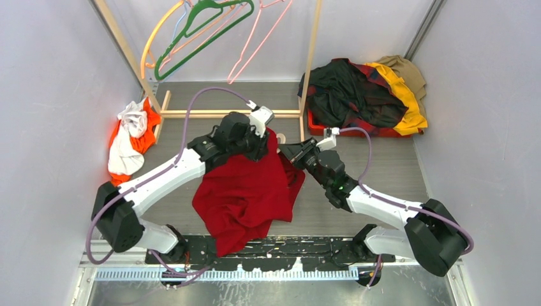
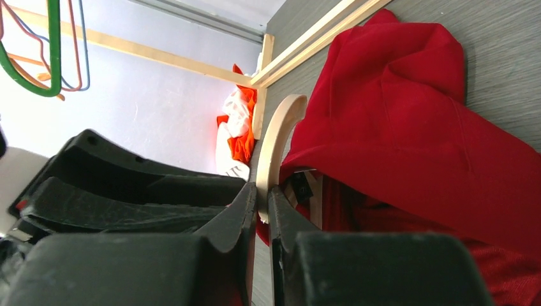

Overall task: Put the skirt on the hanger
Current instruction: Hang the skirt on the hanger.

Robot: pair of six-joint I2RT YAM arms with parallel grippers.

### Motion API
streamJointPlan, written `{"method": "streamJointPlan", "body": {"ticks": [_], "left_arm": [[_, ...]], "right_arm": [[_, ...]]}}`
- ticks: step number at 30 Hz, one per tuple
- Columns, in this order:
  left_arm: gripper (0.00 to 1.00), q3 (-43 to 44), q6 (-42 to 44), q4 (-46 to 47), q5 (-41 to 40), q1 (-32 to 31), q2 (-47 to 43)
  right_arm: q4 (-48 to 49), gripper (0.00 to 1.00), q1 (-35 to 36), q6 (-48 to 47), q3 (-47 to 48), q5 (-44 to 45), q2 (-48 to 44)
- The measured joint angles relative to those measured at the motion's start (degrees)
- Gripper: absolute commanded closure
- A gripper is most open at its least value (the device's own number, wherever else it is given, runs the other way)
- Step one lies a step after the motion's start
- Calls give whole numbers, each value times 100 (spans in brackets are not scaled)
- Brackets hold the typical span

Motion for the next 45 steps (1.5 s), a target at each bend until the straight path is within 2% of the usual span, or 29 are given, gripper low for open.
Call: {"method": "streamJointPlan", "body": {"ticks": [6,12,17,30,41,45], "left_arm": [[68,13,170,157,968,221,632],[67,-72,420,262,1834,553,549],[67,-400,566,640,2247,643,455],[66,-1867,743,2218,2500,645,-83],[66,-2223,776,3115,2732,649,-140],[69,-2291,632,3335,2855,691,-138]], "right_arm": [[26,99,-4,15,4,-90,101],[37,99,-4,15,52,-227,98],[22,99,-13,15,87,-411,98],[-280,99,-107,146,234,-1005,68],[-780,99,-219,168,518,-1381,-33],[-828,99,-240,216,568,-1451,-33]]}}
